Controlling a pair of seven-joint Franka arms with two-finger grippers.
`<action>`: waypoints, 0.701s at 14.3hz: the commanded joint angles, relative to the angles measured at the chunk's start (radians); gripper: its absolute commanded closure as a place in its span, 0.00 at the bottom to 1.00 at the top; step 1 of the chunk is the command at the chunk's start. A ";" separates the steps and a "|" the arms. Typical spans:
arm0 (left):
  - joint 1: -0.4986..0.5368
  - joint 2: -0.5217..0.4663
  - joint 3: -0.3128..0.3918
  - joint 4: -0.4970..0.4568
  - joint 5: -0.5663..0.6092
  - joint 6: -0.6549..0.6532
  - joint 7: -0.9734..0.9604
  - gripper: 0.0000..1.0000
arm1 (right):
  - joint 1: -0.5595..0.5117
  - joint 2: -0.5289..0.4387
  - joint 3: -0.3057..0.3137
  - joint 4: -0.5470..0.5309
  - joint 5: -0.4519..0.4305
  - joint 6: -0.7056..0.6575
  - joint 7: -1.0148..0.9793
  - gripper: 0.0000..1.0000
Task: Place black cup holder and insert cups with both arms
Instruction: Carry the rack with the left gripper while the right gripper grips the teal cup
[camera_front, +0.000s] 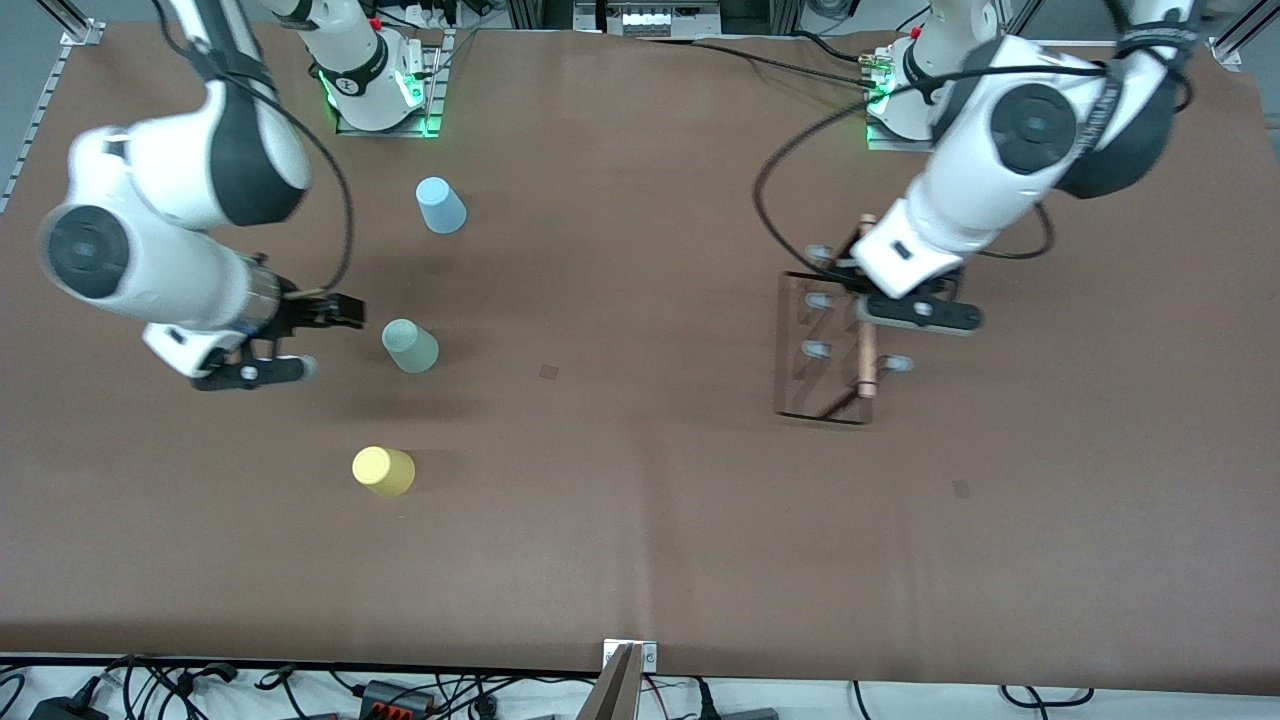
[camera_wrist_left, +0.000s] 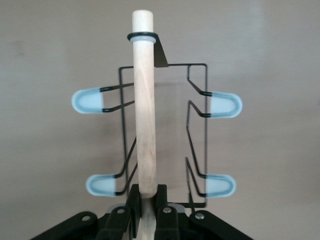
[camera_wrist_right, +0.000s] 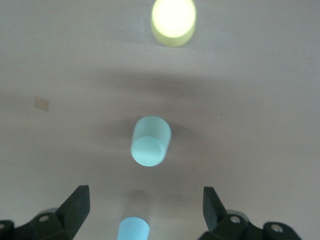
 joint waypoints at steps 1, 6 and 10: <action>-0.099 0.147 -0.027 0.154 0.009 -0.030 -0.143 0.99 | 0.015 0.000 -0.007 -0.115 0.009 0.140 0.062 0.00; -0.291 0.296 -0.019 0.265 0.175 -0.020 -0.354 0.99 | -0.018 0.045 -0.010 -0.197 0.017 0.220 0.101 0.00; -0.356 0.389 -0.018 0.290 0.244 0.038 -0.426 0.99 | -0.037 0.099 -0.009 -0.194 0.090 0.229 0.124 0.00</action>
